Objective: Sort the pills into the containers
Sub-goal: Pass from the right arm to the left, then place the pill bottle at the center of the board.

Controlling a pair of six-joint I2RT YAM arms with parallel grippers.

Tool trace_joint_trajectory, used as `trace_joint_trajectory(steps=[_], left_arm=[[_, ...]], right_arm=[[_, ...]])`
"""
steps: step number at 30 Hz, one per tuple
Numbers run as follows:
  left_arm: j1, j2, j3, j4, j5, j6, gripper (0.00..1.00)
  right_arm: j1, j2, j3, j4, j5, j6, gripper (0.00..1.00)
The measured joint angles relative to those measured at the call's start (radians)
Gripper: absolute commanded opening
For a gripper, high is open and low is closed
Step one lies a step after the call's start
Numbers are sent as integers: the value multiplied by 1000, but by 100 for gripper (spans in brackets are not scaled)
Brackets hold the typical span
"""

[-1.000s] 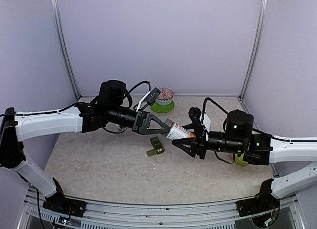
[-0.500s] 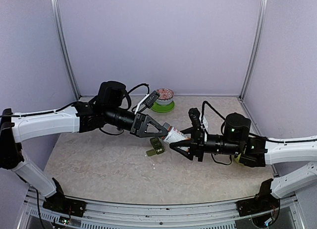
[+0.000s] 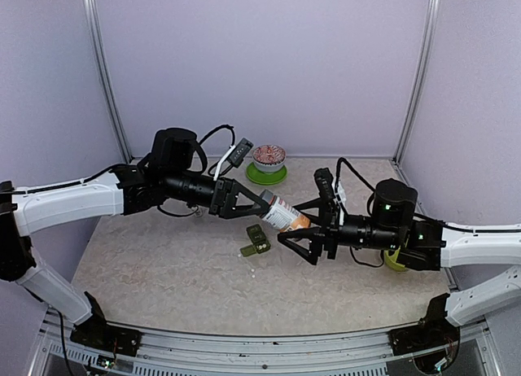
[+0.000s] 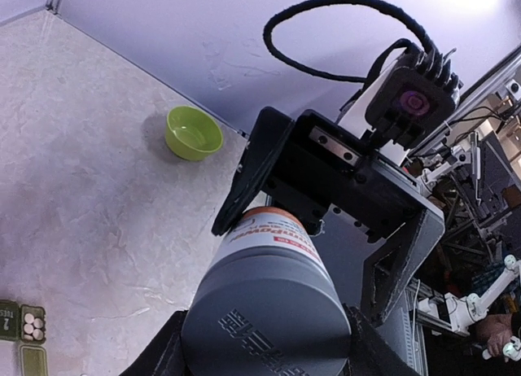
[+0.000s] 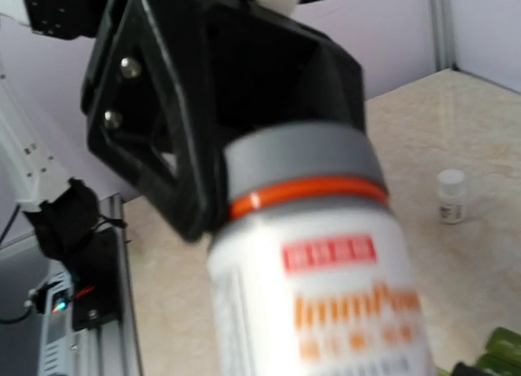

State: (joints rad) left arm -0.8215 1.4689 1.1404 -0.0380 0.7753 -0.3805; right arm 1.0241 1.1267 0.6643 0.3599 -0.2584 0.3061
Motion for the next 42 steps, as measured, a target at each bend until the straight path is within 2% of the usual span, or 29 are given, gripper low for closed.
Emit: trace_joint_trajectory(steps=[5,12,19,31,42], left_arm=[[39,-11,3,-35,-61,18,36],[125,3,66,-200,-272,95,36],[167,84,160,-311,-453,165,36],[188,267,277,-442,-689,248,36],[233,414,394,-502,-782,286,36]], right_arm=[[-15,-23,12,-50,63,-36,100],[-32,-40,14,-154,190,-70,100],[-43,-34,14,-209,278,-76,100],[-43,-29,3,-228,307,-74,100],[-43,-29,-35,-228,305,-60,100]])
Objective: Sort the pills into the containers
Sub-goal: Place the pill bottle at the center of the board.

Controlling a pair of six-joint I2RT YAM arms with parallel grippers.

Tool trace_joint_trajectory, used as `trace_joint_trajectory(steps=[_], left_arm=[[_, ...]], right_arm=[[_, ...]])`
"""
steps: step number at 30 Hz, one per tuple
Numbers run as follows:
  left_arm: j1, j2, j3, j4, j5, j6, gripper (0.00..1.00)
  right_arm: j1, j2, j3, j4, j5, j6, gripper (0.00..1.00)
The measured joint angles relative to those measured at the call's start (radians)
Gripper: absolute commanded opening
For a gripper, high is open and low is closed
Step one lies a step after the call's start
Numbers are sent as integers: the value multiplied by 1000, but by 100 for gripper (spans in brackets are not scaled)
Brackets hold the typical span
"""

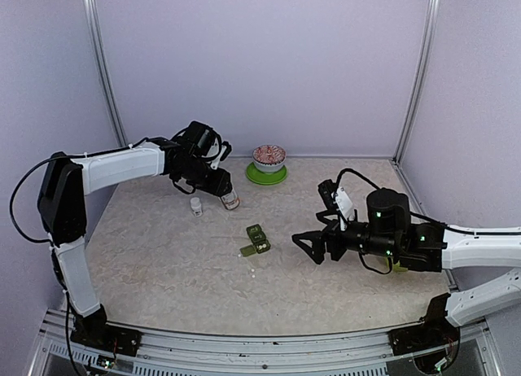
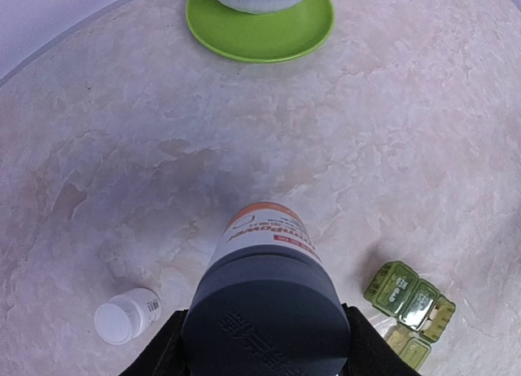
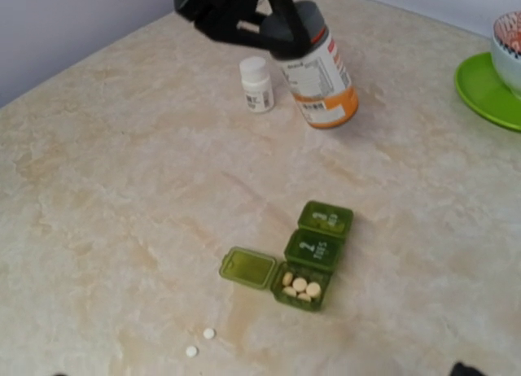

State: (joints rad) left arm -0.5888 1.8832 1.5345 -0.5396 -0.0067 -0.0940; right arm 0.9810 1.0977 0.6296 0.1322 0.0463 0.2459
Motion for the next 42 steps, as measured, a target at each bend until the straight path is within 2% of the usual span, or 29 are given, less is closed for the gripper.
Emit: trace_joint_trajectory(steps=[14,20,23,31,36,38,42], left_arm=[[27,117,105,-92,-53,59,37],[27,148,138,-106,-55,70,41],[27,154,138,-112,-55,74,47],[27,155,143,-119,-64,78,81],[27,154,144,-110,-72,75,90],[27,152,144,-103,-74,72,98],[21,122,142,-91,-82,61,99]], right_arm=[[0,2,-9,0,0,6,100],[0,17,-9,0,0,6,100],[0,20,-9,0,0,6,100],[0,40,-9,8,0,6,100],[0,53,-9,11,0,6,100],[0,54,-9,12,0,6,100],[0,55,-9,14,2,6,100]])
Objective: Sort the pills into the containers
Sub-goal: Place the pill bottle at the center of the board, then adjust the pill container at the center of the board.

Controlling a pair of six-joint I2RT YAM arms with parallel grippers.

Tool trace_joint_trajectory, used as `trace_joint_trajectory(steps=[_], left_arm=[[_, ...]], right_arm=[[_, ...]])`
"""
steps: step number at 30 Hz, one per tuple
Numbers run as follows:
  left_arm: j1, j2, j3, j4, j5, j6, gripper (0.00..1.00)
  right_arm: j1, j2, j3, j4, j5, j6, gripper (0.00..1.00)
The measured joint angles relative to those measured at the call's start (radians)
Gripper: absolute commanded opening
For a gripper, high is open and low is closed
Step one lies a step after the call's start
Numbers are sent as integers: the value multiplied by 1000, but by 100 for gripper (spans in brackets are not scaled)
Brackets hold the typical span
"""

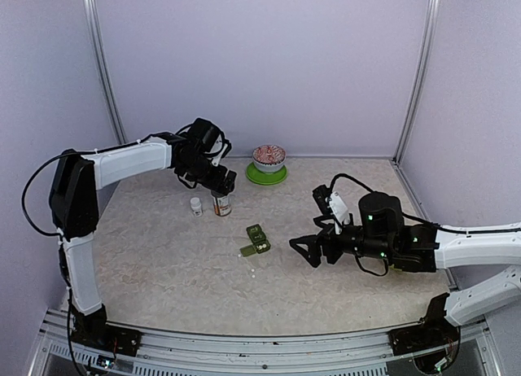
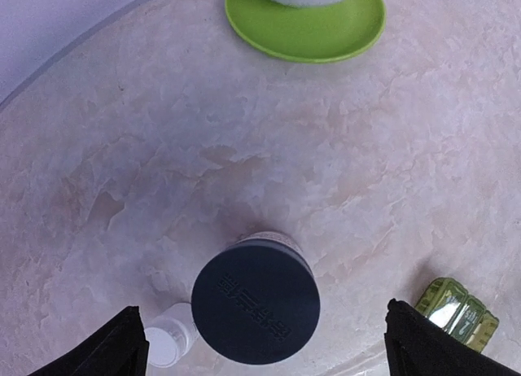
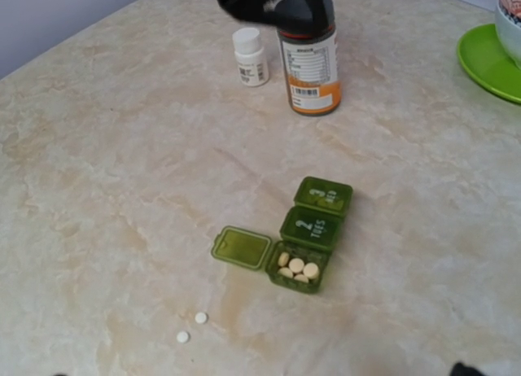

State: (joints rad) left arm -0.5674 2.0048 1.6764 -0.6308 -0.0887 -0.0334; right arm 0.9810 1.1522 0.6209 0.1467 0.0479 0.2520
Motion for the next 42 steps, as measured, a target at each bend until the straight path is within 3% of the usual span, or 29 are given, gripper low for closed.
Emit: trace_joint_trajectory(steps=[9,15,22,27,42], left_arm=[[-80,-272,-150,94,-5,-51,99],[-136,-366,-298,154,51,-128,99],[-215,-347,-433,197,104,-265,99],[-271,-275,-435,241,132,-316,99],[-270,-92,-411,304,169,-355,99]], right_arm=[[-6,21,0,0,41,2,100],[-34,50,3,-10,72,12,100],[-62,51,5,-25,90,32,100],[-80,49,5,-34,101,46,100],[-107,-34,-17,-49,134,80,100]])
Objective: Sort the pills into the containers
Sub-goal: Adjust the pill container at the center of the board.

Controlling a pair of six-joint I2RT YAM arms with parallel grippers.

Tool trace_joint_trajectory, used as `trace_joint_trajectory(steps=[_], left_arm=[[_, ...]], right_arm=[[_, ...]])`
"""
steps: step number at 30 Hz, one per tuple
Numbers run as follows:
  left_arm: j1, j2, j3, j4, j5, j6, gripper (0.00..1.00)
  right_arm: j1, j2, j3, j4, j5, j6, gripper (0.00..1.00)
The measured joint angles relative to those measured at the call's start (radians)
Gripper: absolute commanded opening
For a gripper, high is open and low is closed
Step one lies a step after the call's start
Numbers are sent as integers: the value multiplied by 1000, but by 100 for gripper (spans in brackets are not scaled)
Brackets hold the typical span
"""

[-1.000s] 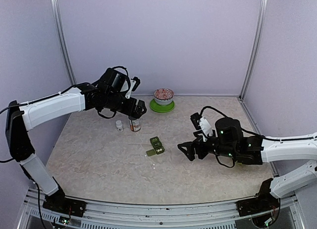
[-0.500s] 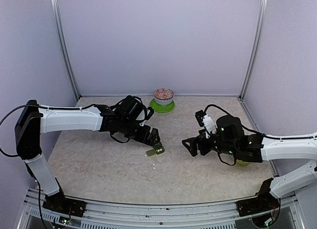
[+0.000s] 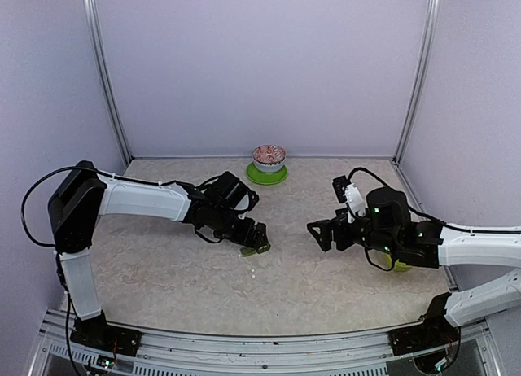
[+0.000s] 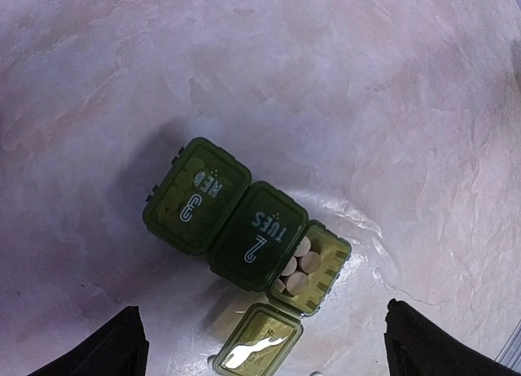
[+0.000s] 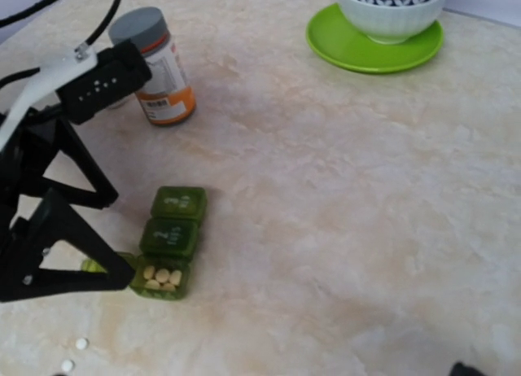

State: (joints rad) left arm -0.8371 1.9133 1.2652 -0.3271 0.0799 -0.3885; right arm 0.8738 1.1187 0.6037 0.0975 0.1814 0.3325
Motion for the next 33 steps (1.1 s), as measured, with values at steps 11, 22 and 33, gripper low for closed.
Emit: trace_joint_trajectory(steps=[11,22,33], left_arm=[[21,90,68,35,27,-4,99],[27,164,172,34,67,12,99],[16,227,256,31,120,34,99]], right_arm=[[-6,0,-7,-2,-1,4,100],[-6,-4,-14,-3,-1,12,100],[-6,-4,-14,-3,-1,14,100]])
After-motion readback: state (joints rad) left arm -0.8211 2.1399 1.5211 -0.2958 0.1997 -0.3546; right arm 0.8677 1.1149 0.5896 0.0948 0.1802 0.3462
